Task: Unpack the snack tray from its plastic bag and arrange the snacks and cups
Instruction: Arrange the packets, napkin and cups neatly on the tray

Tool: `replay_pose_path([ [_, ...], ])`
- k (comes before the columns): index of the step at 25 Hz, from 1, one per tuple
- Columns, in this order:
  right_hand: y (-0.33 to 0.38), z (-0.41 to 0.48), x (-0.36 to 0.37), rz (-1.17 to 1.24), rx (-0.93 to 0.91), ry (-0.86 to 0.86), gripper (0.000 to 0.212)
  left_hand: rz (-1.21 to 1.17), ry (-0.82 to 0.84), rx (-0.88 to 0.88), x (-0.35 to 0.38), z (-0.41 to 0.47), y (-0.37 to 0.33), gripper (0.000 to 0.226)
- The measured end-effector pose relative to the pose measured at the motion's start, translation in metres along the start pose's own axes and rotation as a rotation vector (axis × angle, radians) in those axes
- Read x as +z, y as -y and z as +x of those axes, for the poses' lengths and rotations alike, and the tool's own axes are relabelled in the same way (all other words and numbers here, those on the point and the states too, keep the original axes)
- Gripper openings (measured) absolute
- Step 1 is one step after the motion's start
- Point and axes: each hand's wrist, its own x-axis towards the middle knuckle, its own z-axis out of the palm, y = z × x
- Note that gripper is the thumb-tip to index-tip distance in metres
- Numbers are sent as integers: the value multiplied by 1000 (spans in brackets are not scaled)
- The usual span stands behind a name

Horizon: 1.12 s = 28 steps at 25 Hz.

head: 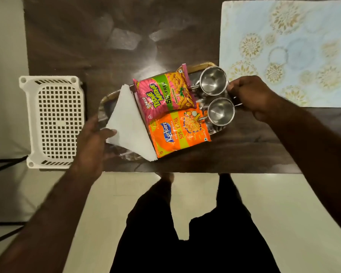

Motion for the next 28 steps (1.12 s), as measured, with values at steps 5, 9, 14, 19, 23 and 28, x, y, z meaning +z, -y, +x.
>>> replay_pose_path([
  [5,-33,16,-93,45,2,13,30,87,9,11,101,-7,-13,46],
  [9,-41,35,-175,82,26,40,20,96,-11,-10,181,-3,-21,49],
  [14,-40,64,-255,104,41,-16,26,108,24,-4,278,11,-50,49],
  [19,-43,93,-307,159,101,-73,27,156,51,57,341,26,-74,55],
  [23,-54,115,-330,163,156,-118,21,203,67,48,381,45,-83,56],
  [28,-57,128,-339,172,171,-145,20,252,39,26,403,55,-80,59],
])
